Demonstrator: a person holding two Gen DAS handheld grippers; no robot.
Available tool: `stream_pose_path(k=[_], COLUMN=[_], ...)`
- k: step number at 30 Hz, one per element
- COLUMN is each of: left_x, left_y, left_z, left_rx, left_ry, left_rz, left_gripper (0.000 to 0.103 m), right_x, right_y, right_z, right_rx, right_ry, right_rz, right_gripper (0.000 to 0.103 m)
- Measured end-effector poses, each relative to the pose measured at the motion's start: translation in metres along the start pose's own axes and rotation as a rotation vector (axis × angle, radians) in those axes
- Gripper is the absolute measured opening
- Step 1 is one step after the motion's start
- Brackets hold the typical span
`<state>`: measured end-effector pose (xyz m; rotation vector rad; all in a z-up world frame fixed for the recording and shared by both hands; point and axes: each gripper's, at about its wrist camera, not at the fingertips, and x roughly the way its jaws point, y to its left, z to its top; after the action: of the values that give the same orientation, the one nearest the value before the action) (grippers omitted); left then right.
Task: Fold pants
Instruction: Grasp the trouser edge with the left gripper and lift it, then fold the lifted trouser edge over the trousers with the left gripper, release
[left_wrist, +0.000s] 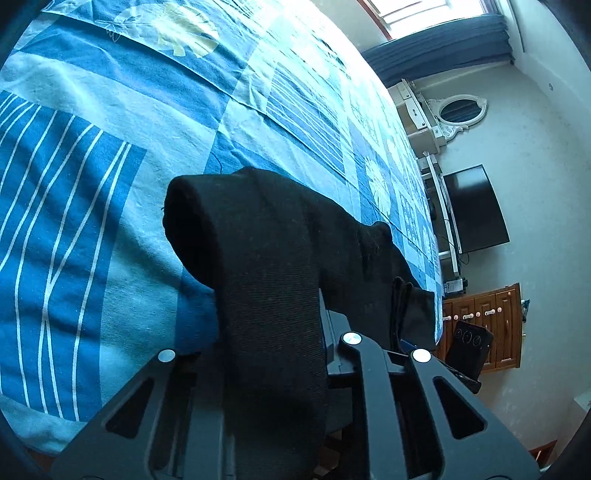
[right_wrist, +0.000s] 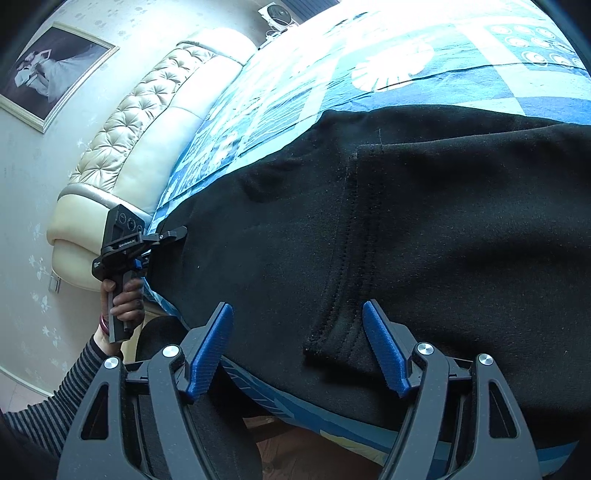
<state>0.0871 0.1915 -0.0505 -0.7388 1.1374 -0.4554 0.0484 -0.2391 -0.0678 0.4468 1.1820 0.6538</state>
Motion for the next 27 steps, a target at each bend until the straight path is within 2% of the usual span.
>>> stream_pose_path(k=[8, 15, 21, 27], left_x=[-0.018, -0.016, 0.001, 0.04], left_y=[-0.052, -0.12, -0.176, -0.232], left_z=[0.002, -0.002, -0.007, -0.011], left_rx=[-0.001, 0.13, 0.214, 0.274], left_ry=[-0.034, -0.034, -0.028, -0.024], left_rz=[-0.023, 0.036, 0.082, 0.133], left_gripper=[0.016, 0.016, 0.016, 0.016], right_x=[0.003, -0.005, -0.029, -0.068], right_y=[0.009, 0.016, 0.013, -0.001], right_z=[0.0, 0.0, -0.009, -0.013], right_rx=[-0.027, -0.036, -0.044, -0.015], right_ry=[-0.004, -0.016, -0.035, -0.108], right_rz=[-0.025, -0.056, -0.068, -0.084], right_gripper=[0.077, 0.077, 0.077, 0.077])
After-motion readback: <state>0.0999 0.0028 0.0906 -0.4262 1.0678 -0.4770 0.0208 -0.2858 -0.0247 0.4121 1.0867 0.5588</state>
